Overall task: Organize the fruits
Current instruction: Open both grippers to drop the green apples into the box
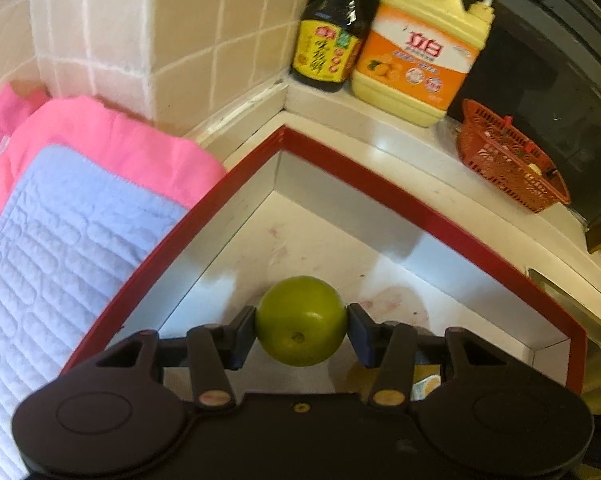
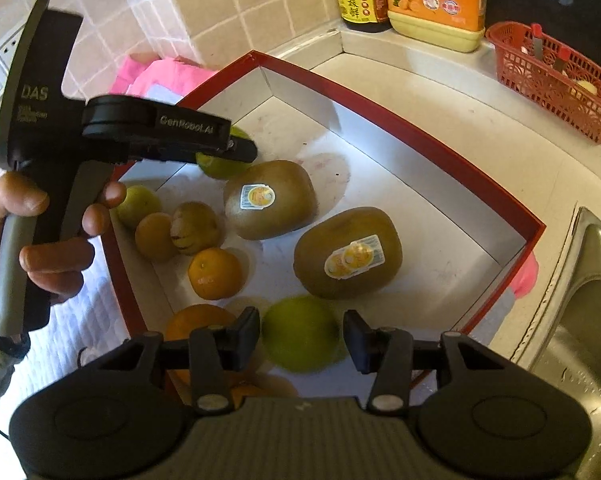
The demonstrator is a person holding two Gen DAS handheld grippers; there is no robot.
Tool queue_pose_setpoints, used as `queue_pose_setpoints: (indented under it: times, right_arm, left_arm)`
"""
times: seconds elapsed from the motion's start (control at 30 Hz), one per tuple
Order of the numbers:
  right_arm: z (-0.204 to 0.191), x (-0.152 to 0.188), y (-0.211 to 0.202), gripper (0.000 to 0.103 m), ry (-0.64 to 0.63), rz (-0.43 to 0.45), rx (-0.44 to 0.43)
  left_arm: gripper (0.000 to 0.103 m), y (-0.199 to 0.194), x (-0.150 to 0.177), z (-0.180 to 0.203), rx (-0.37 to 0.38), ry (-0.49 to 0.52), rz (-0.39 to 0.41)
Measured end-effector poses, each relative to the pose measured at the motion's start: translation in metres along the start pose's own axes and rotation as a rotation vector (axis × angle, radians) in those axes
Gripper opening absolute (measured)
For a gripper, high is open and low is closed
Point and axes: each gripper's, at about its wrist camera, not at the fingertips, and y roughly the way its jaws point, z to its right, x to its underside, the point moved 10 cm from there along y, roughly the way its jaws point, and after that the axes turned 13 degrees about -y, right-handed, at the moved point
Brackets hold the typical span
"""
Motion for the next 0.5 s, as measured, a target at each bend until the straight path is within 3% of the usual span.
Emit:
queue_pose_setpoints:
  times: [0.37, 0.4, 0.43, 0.5]
  right_arm:
    - [0.016, -0.002, -0.008, 0.051, 0.059, 0.006, -0.003]
    - [0.016, -0.001, -0.008, 0.051, 0.063, 0.009, -0.006]
    - [0.017, -0.002, -0.009, 0.051, 0.066, 0.01, -0.01]
    - [0.018, -0.001, -0.011, 0.051, 0.075, 0.016, -0.015]
  left_arm:
    - [0.06, 0.0, 0.005, -0.006, -0.011, -0.041, -0.049]
    - [0.075, -0.002, 0.005, -0.007, -0.011, -0.05, -0.048]
    - [0.08, -0.005, 0.004, -0.008, -0.005, -0.06, -0.039]
    - [0.08, -0.01, 0.004, -0.009, 0.01, -0.071, -0.04]
